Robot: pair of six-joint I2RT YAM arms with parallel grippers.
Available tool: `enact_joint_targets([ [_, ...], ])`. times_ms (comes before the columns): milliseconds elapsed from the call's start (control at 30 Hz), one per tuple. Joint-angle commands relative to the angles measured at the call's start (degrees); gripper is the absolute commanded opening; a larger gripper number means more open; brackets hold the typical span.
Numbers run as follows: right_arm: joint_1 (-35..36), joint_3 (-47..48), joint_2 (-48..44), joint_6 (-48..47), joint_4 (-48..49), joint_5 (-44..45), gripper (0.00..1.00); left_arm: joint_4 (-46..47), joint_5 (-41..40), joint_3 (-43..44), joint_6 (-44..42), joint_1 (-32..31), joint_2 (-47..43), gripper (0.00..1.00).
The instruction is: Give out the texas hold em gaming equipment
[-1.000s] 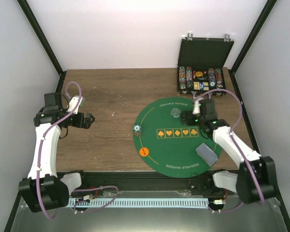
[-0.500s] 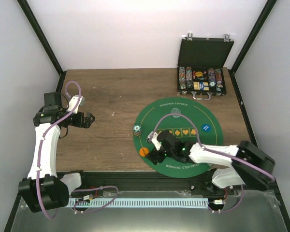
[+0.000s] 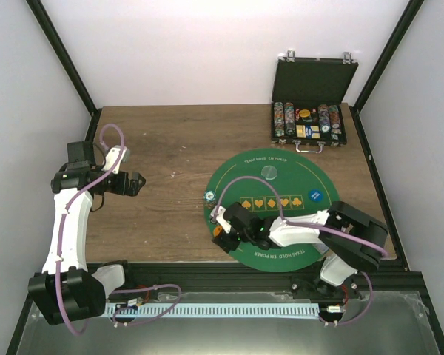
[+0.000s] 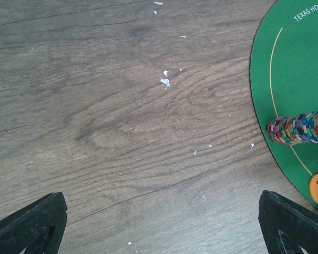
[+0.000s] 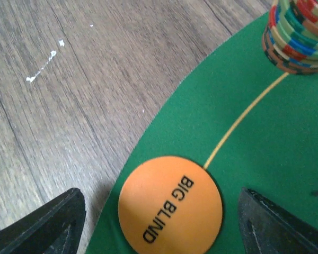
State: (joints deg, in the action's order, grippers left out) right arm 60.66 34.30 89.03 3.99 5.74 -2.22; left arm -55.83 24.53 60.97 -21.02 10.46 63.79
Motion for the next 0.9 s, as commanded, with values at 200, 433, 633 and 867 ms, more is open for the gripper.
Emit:
enact_joint_targets([
  [200, 1.36, 2.26, 3.26, 0.34, 0.78, 2.38, 0.62, 0.31, -0.01, -0.17, 0.35, -0.17, 0.37, 1.00],
  [433, 1.38, 1.97, 4.45, 5.53, -4.61, 5.23, 0.56, 0.47, -0.55, -0.49, 0.11, -0.17, -0.10, 1.00],
  [633, 2.33, 2.48, 4.12, 8.25, -7.78, 6.07, 0.58, 0.49, -0.32, -0.31, 0.22, -0.17, 0.02, 1.00],
  [867, 5.09, 4.91, 6.28, 9.42, -10.39, 8.54, 0.69, 0.46, -0.36, -0.14, -0.06, -0.12, -0.11, 0.99],
])
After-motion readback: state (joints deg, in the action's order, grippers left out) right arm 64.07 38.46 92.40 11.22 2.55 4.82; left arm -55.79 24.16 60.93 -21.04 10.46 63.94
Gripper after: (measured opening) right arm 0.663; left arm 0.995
